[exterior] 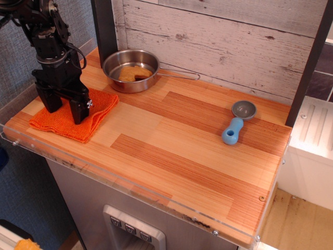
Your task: Slide the cloth closer to the spoon.
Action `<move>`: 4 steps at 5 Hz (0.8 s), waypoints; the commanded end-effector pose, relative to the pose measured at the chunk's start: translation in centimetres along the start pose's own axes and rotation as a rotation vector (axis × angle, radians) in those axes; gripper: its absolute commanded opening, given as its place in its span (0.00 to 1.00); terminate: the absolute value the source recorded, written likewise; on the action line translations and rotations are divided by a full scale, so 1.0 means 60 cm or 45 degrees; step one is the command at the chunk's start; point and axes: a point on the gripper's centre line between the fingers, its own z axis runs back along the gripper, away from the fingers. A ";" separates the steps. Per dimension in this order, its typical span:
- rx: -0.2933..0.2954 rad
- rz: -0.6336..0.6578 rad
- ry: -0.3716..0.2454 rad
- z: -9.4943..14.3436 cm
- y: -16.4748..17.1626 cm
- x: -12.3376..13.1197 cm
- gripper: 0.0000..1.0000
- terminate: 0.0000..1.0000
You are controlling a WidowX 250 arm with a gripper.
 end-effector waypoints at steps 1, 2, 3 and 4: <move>-0.110 -0.051 0.001 -0.004 -0.086 -0.010 1.00 0.00; -0.155 -0.110 -0.031 0.010 -0.149 -0.005 1.00 0.00; -0.187 -0.142 -0.027 0.016 -0.216 0.001 1.00 0.00; -0.187 -0.205 -0.041 0.025 -0.277 0.011 1.00 0.00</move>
